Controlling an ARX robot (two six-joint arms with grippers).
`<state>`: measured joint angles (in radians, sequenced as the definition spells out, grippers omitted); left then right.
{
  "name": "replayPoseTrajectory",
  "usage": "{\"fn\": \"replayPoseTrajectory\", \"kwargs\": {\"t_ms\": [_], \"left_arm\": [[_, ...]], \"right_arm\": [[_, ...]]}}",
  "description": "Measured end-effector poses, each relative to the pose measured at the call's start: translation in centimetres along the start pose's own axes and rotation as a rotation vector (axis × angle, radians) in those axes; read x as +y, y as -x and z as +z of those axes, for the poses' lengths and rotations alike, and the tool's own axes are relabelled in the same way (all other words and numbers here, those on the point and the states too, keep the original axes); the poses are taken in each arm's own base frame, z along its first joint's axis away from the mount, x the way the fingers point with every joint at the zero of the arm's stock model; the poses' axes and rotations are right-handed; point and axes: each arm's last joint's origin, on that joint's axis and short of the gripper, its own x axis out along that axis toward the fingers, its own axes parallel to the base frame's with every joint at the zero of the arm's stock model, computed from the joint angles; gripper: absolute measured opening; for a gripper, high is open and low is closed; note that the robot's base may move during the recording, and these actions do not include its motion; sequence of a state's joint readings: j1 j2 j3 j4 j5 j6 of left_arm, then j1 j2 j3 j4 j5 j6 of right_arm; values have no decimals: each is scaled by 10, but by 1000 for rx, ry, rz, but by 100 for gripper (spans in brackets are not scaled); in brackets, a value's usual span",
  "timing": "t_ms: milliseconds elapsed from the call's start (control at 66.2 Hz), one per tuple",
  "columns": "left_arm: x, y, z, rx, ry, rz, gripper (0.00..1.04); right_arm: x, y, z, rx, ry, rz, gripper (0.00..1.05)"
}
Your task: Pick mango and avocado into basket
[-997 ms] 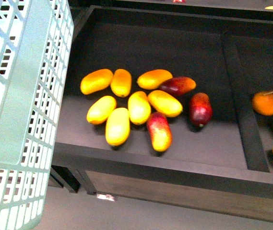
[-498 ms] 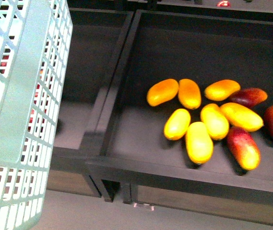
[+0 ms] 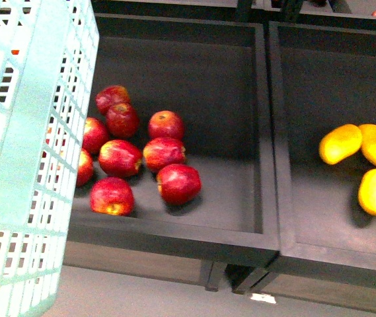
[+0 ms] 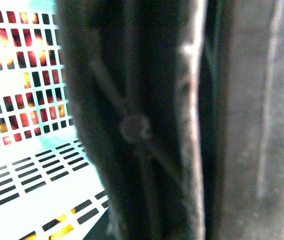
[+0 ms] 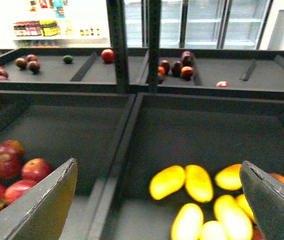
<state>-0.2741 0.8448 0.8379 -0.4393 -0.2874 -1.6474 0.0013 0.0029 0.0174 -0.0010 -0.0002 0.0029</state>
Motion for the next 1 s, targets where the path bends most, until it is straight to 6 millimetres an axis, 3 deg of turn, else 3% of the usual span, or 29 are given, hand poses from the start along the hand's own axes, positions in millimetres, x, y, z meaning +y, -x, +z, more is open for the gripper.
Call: {"fn": "replayPoseTrajectory", "kwargs": {"t_ms": [498,619,680,785,861,997], "left_arm": [[0,1,3,-38,-9,-6,14],[0,0,1,4,-4,0,14],[-1,0,-1,69,-97,70,14],[-9,-13,-17,200,-426,100,14],[-15,-35,-40,278,-628,87,14],[-30,-74,-81,368,-748,81,14]], "right_arm": [[0,0,0,1,0,4,96],[0,0,0,1,0,3,96],[0,0,0,1,0,3,96],[0,0,0,1,0,0,96],[0,0,0,1,0,0,96],[0,0,0,1,0,0,96]]}}
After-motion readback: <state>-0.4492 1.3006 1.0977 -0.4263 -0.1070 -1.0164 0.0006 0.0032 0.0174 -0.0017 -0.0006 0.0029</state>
